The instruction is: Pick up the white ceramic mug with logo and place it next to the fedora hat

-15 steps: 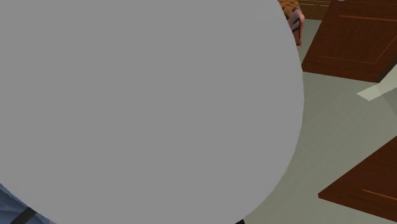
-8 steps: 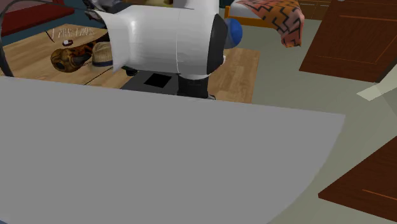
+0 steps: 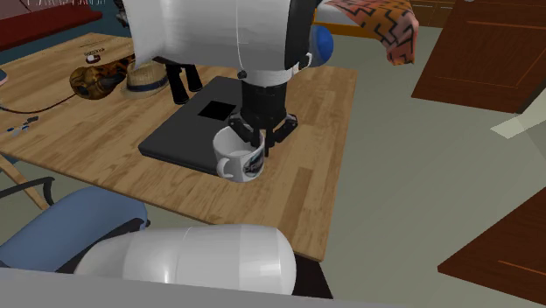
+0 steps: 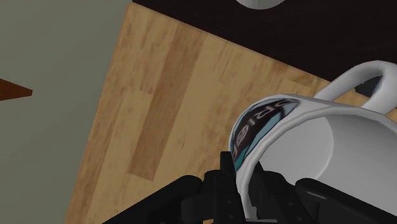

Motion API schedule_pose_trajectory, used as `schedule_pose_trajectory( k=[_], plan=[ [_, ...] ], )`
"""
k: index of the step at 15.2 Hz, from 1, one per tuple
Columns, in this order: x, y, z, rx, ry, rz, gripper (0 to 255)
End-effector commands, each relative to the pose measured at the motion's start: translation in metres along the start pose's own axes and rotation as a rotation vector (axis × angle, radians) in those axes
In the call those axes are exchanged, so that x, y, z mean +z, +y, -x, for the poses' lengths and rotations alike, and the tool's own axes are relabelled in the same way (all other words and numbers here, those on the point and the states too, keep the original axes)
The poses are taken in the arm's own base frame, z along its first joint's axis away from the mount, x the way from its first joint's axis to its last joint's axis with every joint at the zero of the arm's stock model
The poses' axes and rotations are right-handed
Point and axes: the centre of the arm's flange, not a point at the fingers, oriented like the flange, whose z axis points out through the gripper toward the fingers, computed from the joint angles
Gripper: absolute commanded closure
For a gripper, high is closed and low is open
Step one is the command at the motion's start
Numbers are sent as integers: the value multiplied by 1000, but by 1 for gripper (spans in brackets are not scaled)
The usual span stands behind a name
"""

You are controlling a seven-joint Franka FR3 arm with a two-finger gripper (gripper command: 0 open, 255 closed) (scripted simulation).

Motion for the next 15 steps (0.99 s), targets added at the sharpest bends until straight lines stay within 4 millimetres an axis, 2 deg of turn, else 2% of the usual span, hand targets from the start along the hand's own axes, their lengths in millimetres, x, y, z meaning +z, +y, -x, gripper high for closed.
schedule_pose_trajectory(
  k=[1,10,15],
  plan=[
    [-11,1,0,0,-1,0,255],
    [-57,-2,0,0,-1,0,255],
    [-54,-49,-46,0,-1,0,255]
  ],
)
